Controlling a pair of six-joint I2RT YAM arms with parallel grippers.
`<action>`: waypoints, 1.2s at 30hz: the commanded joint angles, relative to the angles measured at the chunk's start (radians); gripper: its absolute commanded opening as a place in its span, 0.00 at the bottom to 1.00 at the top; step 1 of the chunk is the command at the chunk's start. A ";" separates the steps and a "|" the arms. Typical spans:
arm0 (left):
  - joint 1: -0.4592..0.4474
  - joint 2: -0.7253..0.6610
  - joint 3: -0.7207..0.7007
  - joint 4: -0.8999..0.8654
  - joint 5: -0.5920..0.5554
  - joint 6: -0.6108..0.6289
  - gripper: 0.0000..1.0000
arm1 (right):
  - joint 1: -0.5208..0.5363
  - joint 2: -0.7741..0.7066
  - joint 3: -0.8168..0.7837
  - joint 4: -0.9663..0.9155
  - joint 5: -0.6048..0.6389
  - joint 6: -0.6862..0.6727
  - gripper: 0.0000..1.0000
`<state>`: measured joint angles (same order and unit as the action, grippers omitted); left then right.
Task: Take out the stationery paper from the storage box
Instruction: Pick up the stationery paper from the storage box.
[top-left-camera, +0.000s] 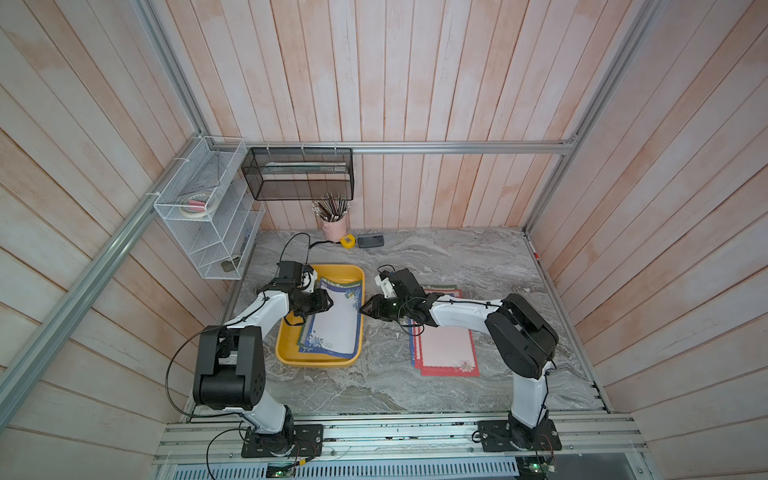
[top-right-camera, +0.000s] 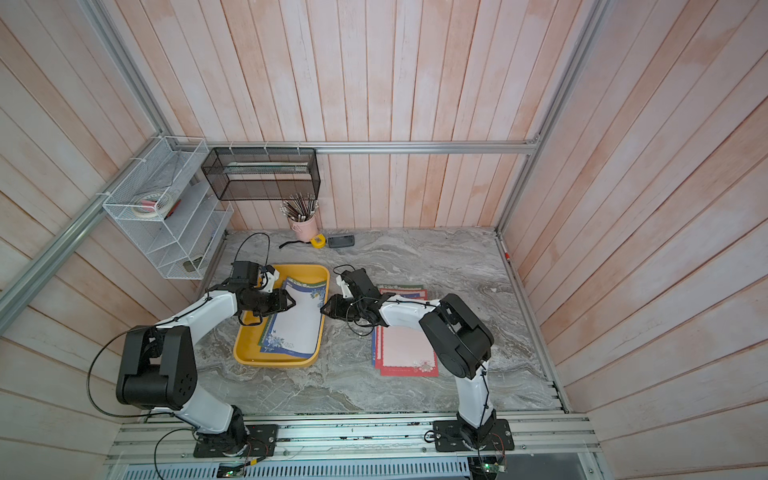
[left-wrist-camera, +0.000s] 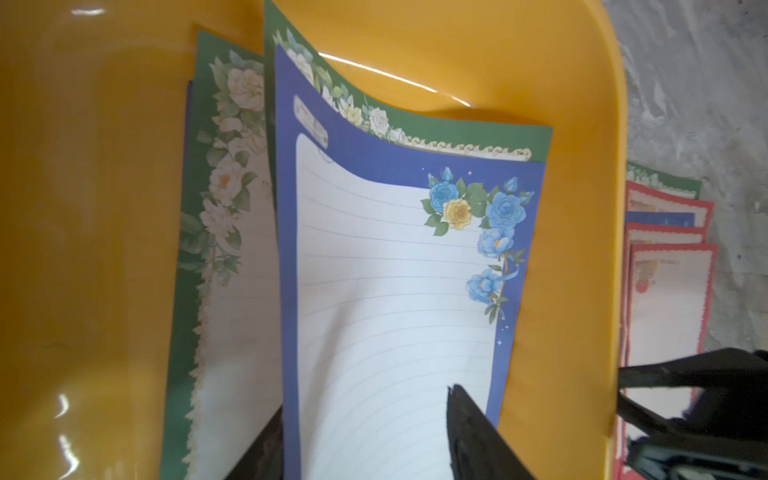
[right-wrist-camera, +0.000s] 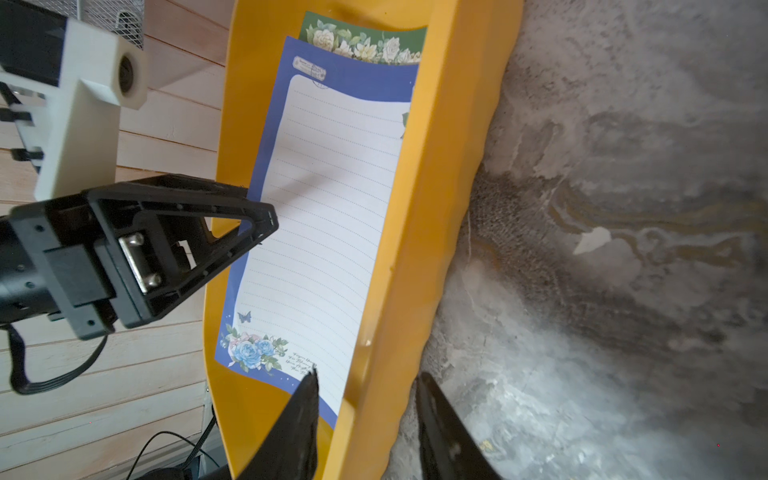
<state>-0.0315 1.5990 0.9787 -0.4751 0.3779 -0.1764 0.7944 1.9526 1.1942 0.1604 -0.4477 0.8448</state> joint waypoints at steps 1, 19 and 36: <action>-0.001 -0.038 -0.016 0.009 -0.043 0.010 0.57 | 0.006 0.006 0.015 -0.001 -0.008 0.001 0.41; -0.007 -0.029 -0.012 -0.016 -0.165 0.017 0.83 | 0.006 0.025 0.036 -0.006 -0.011 0.006 0.41; -0.008 0.075 0.013 -0.052 -0.177 0.038 0.65 | 0.004 0.029 0.039 -0.010 -0.017 -0.011 0.41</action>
<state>-0.0357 1.6615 0.9775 -0.5083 0.2008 -0.1471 0.7944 1.9621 1.2205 0.1570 -0.4480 0.8413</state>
